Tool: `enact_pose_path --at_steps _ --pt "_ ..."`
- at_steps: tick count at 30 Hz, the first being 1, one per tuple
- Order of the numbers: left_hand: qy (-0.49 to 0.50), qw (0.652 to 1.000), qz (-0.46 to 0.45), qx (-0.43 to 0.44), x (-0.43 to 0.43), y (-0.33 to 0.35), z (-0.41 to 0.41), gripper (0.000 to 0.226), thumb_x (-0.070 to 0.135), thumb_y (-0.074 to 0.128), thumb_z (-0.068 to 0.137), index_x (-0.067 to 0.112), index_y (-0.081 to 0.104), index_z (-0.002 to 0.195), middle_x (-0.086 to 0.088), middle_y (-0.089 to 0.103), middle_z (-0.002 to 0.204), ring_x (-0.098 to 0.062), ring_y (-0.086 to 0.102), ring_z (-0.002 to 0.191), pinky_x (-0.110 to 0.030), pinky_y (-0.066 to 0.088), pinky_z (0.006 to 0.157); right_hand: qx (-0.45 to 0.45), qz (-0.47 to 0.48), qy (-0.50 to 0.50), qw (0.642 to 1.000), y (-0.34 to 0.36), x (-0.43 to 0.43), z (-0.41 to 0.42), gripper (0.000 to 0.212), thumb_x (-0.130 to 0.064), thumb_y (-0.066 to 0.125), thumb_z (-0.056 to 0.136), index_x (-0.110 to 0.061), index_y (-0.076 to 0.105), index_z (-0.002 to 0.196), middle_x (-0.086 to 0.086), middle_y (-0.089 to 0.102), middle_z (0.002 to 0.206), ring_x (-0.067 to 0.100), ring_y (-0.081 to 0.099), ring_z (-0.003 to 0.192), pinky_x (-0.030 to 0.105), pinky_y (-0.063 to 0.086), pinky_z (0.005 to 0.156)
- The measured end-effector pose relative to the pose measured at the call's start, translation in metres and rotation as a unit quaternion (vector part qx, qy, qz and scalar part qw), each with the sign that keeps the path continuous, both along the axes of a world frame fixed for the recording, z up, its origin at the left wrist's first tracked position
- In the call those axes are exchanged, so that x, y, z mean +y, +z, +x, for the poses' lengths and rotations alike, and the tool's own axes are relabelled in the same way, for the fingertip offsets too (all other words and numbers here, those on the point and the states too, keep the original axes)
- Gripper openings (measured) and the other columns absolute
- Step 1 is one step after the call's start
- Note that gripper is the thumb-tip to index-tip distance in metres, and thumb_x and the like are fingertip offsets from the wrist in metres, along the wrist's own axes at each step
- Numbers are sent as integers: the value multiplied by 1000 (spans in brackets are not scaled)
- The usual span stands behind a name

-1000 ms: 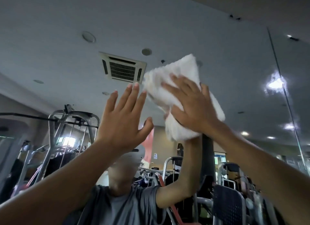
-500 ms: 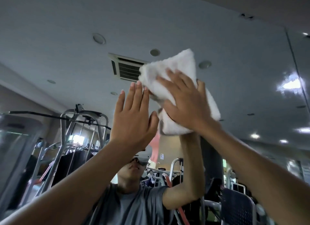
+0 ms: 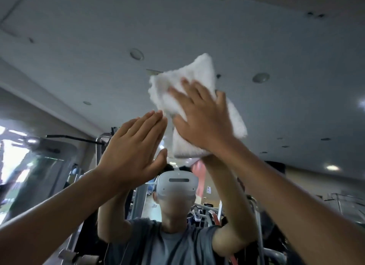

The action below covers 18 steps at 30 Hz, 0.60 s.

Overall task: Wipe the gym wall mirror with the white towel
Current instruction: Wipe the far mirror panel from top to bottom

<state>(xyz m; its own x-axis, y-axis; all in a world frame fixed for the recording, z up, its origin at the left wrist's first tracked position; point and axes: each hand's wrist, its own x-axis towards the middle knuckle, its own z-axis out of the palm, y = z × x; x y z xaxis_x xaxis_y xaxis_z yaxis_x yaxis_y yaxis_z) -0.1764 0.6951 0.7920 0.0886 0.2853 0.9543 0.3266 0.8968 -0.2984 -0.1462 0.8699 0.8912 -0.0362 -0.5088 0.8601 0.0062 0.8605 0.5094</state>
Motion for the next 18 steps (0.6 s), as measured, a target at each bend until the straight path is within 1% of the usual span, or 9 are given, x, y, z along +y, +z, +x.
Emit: enact_pose_path --at_steps 2,3,6,8,10,12,15,17,18 --pt "-17 1000 5 -2 -3 0 1 63 39 43 89 3 55 140 -13 54 146 -28 47 138 -39 31 111 -35 99 -5 995 6 19 10 68 -53 27 84 -43 35 151 -8 29 163 18 27 148 52 25 106" --pt "-19 1000 1 -1 -6 0 1 62 39 43 89 4 57 138 -13 55 144 -28 48 137 -39 31 110 -38 99 -8 994 13 30 13 68 -52 28 82 -45 36 150 -9 29 162 18 27 147 52 24 106" --pt "14 999 -42 -4 -24 2 -3 60 41 42 90 8 58 138 -12 54 146 -27 48 138 -38 29 108 27 -96 0 995 38 42 12 67 -47 29 83 -40 40 149 -7 33 160 20 31 144 53 26 106" --pt "40 998 -52 -6 -46 5 -5 61 43 40 91 13 55 141 -13 52 148 -29 47 138 -39 28 107 70 -236 -2 969 44 19 5 66 -44 31 85 -33 41 149 -1 34 160 24 32 142 53 26 104" --pt "53 998 -41 -16 -70 3 -9 61 46 37 93 17 50 145 -13 47 152 -29 43 141 -40 25 109 69 -281 -11 957 34 -17 0 64 -45 34 90 -28 35 151 5 29 162 27 28 144 55 25 106" --pt "58 998 -23 -23 -94 -1 -13 60 46 34 95 20 47 147 -13 44 154 -30 40 143 -41 26 109 34 -184 -16 982 12 -47 -6 65 -48 33 92 -28 30 154 5 24 164 26 25 147 56 24 108" --pt "62 997 -23 -29 -127 -4 -17 60 48 28 98 20 47 147 -13 44 154 -31 41 142 -46 31 108 -43 72 -30 996 -3 -58 1 69 -54 24 86 -39 30 154 -3 24 165 21 26 148 59 24 109" --pt "64 997 -19 -37 -148 -5 -20 63 52 20 100 20 46 147 -12 44 154 -30 40 143 -48 34 107 -83 131 -37 987 21 -51 8 73 -55 24 80 -46 30 152 -9 23 165 18 24 149 60 19 111" --pt "63 997 -15 -42 -157 -4 -21 64 54 17 101 20 46 147 -12 43 155 -30 40 143 -49 34 107 -73 107 -31 991 34 -47 9 73 -54 25 78 -46 32 151 -9 26 163 19 26 148 59 21 111"
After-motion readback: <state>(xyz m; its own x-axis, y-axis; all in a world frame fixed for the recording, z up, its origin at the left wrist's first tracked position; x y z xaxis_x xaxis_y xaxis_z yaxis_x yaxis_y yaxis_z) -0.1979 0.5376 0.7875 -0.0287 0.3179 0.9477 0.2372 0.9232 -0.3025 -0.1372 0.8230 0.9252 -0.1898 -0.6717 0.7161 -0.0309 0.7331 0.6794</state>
